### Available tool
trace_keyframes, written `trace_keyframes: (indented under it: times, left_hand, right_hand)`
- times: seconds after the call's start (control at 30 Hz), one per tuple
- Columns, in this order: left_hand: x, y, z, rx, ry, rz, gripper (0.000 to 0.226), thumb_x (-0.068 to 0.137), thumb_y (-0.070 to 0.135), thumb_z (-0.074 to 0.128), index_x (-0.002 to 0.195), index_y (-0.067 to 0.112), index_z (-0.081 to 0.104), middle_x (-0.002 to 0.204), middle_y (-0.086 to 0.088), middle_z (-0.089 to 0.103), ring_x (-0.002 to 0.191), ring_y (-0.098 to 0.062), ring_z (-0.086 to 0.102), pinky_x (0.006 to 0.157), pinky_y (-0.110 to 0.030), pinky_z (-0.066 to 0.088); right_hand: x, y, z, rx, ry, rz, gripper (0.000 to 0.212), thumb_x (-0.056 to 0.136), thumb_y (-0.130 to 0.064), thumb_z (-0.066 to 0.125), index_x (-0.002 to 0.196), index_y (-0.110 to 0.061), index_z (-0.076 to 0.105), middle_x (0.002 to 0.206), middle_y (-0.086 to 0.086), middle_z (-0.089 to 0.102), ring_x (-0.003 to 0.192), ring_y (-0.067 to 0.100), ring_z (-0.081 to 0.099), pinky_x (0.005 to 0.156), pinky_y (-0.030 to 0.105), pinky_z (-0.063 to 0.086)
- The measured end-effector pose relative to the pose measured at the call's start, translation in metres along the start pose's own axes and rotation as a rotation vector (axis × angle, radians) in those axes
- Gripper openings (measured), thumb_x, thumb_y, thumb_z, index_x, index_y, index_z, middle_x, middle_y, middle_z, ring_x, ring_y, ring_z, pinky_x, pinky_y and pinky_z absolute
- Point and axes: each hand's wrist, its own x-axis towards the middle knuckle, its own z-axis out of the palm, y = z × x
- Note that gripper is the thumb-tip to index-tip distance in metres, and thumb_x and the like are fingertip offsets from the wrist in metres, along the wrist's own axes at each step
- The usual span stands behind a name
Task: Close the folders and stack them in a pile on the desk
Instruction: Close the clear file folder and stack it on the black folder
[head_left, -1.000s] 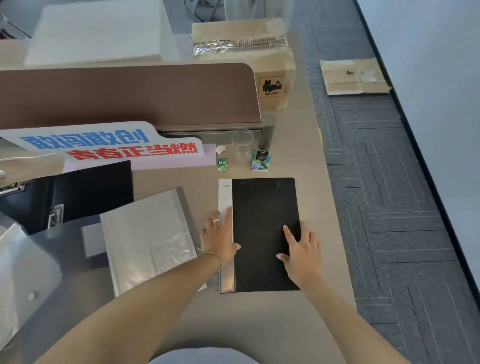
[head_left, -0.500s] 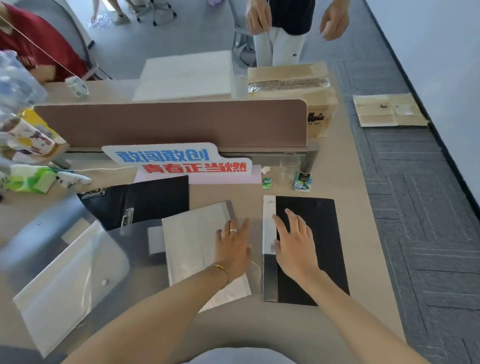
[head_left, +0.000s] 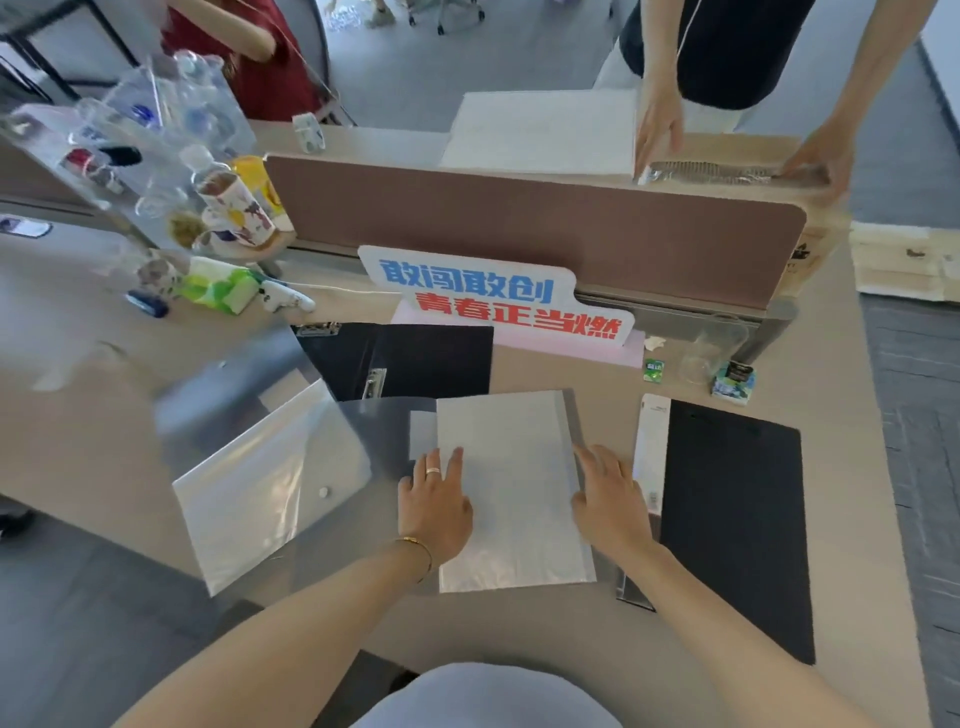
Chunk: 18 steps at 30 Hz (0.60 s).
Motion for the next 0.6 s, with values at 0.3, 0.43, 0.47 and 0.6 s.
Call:
trace_keyframes:
  times: [0.3,0.43,0.47,0.6]
  left_hand:
    - [-0.019,-0.054,0.037,-0.376,-0.152,-0.166,0.066,0.097,0.028,0.047,0.157,0.028,0.020,0.170,-0.005,0.003,0.156,-0.031,0.004,0.114,-0.050,0.040]
    - [-0.019,-0.081,0.035,-0.515,-0.054,-0.415,0.047,0.087,0.019,0.044,0.134,0.025,0.042,0.148,-0.010,0.033,0.138,-0.037,0.032,0.099,-0.052,0.048]
    - [-0.018,-0.093,0.033,-0.551,-0.068,-0.462,0.044,0.086,0.017,0.041,0.129,0.022,0.044,0.142,-0.011,0.037,0.133,-0.038,0.035,0.098,-0.051,0.048]
    - [-0.015,-0.148,0.028,-0.540,-0.099,-0.572,0.059,0.095,0.020,0.035,0.153,0.021,0.027,0.153,-0.019,0.033,0.142,-0.041,0.034,0.111,-0.049,0.036]
  right_hand:
    - [-0.001,0.001,0.035,0.214,-0.074,0.282,0.068,0.086,-0.015,0.052,0.150,-0.023,0.028,0.150,0.003,0.033,0.142,0.032,0.024,0.105,0.051,0.041]
    - [0.000,-0.003,0.041,0.255,-0.071,0.295,0.069,0.085,-0.016,0.050,0.149,-0.027,0.028,0.149,0.004,0.035,0.141,0.031,0.020,0.105,0.053,0.039]
    - [0.000,-0.004,0.043,0.269,-0.065,0.298,0.070,0.084,-0.016,0.050,0.149,-0.029,0.029,0.149,0.005,0.037,0.140,0.031,0.020,0.106,0.053,0.038]
    - [0.002,-0.010,0.045,0.269,-0.057,0.292,0.070,0.084,-0.015,0.050,0.148,-0.033,0.030,0.149,0.005,0.039,0.138,0.032,0.022,0.108,0.052,0.033]
